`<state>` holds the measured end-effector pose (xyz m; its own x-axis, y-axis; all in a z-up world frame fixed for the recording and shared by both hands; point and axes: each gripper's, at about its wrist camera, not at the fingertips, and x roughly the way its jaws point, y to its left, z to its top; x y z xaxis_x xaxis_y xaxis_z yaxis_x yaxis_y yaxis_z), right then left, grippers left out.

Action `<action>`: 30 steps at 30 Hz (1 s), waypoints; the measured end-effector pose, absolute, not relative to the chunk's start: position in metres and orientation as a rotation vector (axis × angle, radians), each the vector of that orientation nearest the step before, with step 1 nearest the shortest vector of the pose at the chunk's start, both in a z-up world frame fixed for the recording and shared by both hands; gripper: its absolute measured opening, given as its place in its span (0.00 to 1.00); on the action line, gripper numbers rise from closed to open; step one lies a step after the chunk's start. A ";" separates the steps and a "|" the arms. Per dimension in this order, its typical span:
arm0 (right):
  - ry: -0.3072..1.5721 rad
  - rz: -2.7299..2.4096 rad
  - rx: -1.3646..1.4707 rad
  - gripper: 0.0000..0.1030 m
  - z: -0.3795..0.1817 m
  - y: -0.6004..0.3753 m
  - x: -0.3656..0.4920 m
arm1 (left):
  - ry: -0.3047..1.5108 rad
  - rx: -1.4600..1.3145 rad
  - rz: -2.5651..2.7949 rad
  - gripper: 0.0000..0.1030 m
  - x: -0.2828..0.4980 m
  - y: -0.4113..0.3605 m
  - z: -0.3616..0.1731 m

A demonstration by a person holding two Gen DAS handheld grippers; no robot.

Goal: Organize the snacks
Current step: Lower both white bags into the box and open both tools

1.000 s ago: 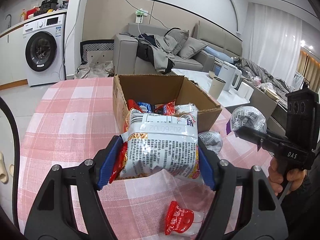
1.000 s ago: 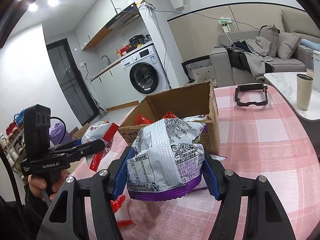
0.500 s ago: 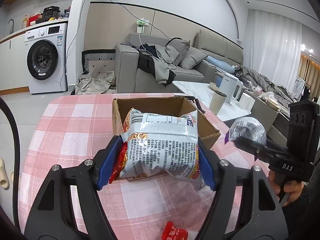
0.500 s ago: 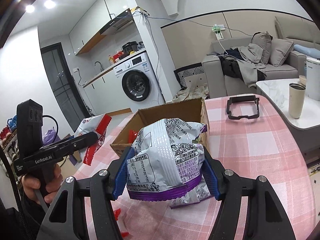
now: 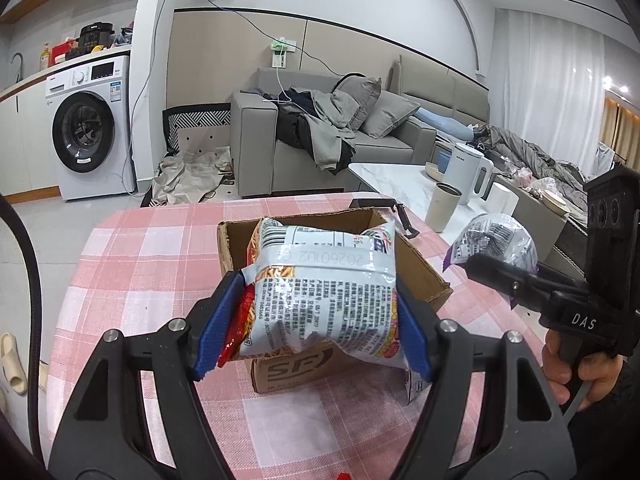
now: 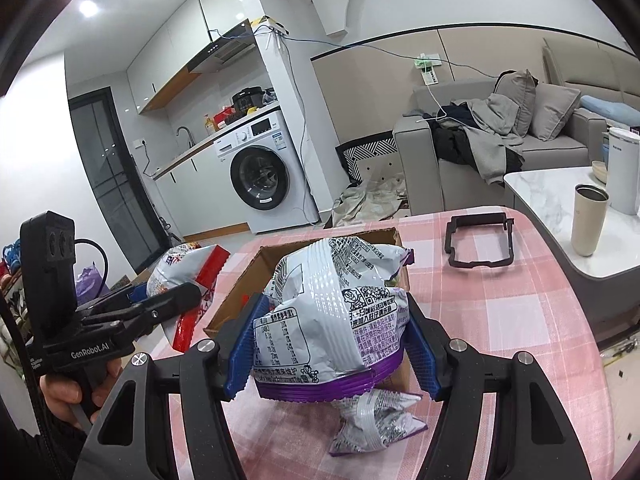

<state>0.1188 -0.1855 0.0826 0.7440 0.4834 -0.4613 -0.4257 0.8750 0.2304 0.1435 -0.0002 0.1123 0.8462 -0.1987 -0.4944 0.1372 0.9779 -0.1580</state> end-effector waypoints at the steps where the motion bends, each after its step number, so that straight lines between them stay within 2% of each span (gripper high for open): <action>1: 0.540 0.501 0.113 0.64 0.083 -0.184 0.122 | 0.537 -0.118 -0.178 0.68 0.147 0.000 0.111; 30: 0.640 0.472 0.042 0.64 0.065 -0.151 0.195 | 0.616 -0.085 -0.145 0.68 0.228 -0.009 0.062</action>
